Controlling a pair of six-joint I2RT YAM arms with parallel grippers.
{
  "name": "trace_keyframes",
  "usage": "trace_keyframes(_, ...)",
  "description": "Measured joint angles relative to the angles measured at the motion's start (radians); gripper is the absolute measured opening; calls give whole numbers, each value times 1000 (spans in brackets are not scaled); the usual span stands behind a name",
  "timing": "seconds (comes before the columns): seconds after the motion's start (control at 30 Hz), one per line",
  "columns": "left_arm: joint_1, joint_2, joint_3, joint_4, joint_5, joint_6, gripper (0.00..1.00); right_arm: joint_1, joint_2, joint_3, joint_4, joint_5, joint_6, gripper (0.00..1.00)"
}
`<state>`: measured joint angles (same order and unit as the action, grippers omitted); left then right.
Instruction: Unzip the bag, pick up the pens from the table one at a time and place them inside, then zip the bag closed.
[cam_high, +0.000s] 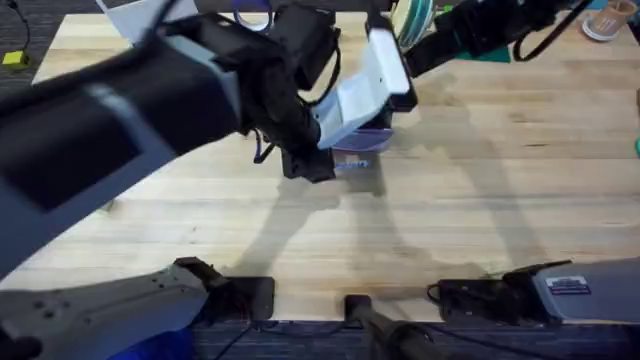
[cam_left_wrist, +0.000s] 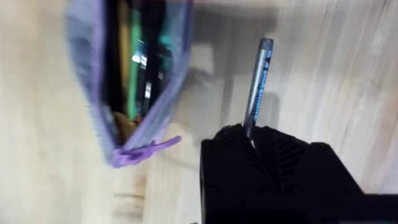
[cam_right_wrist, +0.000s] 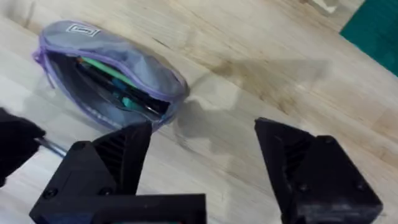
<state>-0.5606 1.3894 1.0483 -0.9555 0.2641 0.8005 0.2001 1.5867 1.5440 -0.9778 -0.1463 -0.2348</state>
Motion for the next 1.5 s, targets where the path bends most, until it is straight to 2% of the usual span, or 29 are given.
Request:
trace_keyframes(0.17, 0, -31, 27, 33, -30, 1, 39, -41, 0, 0, 0, 0, 0, 996)
trace_keyframes(0.47, 0, -31, 30, 266, -60, 23, 41, -66, 0, 0, -6, 0, 0, 996)
trace_keyframes(0.7, 0, -31, 30, 369, -72, 73, 41, -66, 0, 0, -25, 0, 0, 995)
trace_keyframes(0.97, 0, -21, 30, 431, -75, 92, 41, -66, 0, 0, -26, 0, 0, 995)
trace_keyframes(1.3, 0, 51, 30, 519, -75, 98, 41, -73, 0, 0, -49, 0, 0, 996)
trace_keyframes(1.5, 0, 90, 31, 537, -73, 98, 41, -97, 0, 0, -69, 0, 0, 996)
